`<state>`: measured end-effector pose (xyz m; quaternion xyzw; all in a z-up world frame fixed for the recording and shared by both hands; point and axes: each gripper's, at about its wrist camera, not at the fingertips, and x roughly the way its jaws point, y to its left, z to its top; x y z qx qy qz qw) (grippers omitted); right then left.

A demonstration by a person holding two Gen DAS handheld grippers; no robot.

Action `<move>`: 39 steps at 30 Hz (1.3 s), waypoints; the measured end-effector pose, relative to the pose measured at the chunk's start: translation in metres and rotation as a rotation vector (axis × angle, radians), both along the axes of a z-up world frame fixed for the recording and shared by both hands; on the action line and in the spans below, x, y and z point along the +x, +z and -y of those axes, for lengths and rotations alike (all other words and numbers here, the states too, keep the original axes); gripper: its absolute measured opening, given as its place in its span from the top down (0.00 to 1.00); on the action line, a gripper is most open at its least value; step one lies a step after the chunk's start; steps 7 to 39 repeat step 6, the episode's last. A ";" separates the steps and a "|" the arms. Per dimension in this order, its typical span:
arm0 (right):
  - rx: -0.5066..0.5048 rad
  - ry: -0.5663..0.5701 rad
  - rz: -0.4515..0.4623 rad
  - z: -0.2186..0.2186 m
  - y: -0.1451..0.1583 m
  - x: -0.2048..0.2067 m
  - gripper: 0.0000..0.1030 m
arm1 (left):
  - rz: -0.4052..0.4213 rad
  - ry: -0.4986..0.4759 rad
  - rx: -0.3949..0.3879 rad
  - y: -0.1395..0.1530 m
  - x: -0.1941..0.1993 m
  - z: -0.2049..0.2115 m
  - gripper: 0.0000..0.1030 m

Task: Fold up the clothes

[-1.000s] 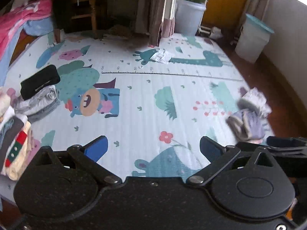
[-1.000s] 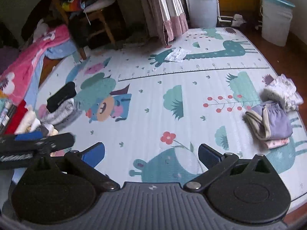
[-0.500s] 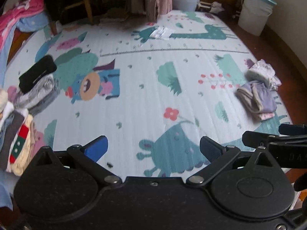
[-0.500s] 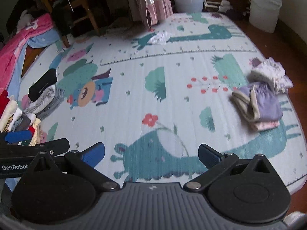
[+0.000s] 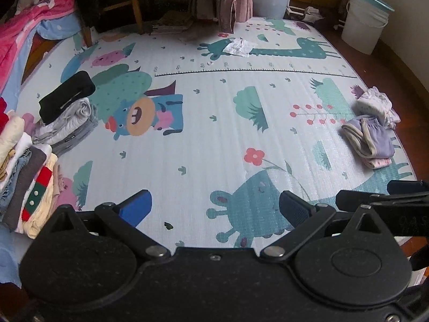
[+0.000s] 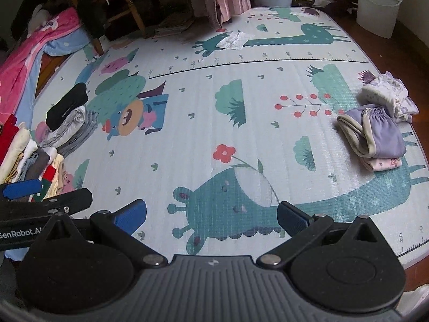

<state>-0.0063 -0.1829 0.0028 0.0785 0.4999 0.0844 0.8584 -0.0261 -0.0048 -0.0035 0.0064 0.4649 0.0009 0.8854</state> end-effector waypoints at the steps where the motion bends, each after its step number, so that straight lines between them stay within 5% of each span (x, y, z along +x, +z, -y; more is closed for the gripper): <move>1: 0.000 0.003 0.001 -0.001 0.000 0.000 0.00 | 0.003 0.000 -0.001 0.000 -0.001 -0.001 0.00; 39: -0.007 0.018 0.004 -0.004 0.001 -0.003 0.00 | 0.017 -0.001 -0.025 0.003 -0.004 -0.006 0.00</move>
